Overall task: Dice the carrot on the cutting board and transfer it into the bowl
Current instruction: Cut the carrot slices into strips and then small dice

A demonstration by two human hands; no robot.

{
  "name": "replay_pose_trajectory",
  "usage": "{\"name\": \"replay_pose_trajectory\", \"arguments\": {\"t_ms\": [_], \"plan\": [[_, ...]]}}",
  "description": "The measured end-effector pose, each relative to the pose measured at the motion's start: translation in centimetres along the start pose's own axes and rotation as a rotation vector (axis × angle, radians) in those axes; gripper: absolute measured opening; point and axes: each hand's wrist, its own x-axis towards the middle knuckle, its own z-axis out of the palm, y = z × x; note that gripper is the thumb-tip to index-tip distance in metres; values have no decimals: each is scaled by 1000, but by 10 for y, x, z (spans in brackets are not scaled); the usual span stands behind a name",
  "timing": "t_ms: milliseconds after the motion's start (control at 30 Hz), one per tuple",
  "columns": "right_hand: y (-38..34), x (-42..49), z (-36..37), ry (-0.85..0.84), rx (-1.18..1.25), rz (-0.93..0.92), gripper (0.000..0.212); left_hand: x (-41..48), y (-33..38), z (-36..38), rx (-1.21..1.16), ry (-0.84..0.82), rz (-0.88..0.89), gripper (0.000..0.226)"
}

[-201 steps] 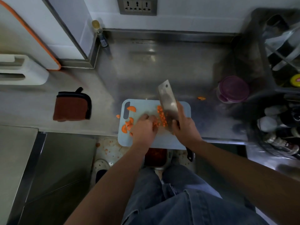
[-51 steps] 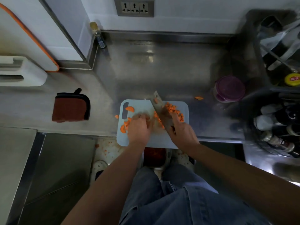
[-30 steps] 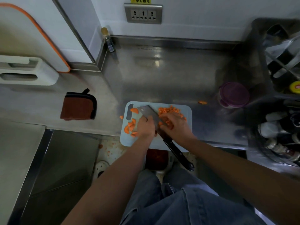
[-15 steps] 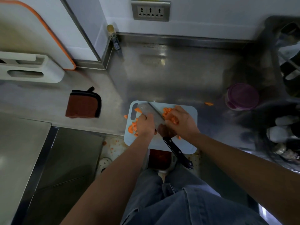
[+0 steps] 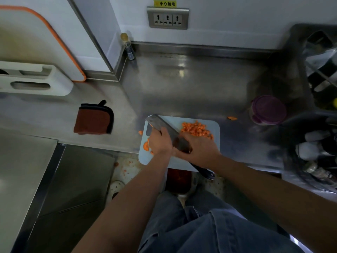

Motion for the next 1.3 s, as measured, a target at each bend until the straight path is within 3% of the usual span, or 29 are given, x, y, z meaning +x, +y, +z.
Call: {"name": "replay_pose_trajectory", "arguments": {"t_ms": [100,233,333,400,600,800,1133,1300], "plan": [[-5,-4,3,-82,-141,-20,62,-4,0,-1,-29,-30,37,30],[-8,-6,3,21,-52,40,43,-11,-2,-7,-67,-103,136,28],[-6,-10,3,89,61,108,22,-5,-16,-16,262,-134,320,25],[-6,-11,3,104,53,149,20,3,-30,-19,489,-147,438,16],[-7,-20,12,41,-61,229,22,9,-49,-14,751,-270,578,31],[-7,-23,21,-24,-132,233,15,13,-52,-1,807,-254,609,16],[-10,-14,21,-80,-120,309,20,20,-55,5,776,-244,621,13],[-15,-8,14,-16,-47,264,20,19,-52,6,760,-233,611,14]]}}
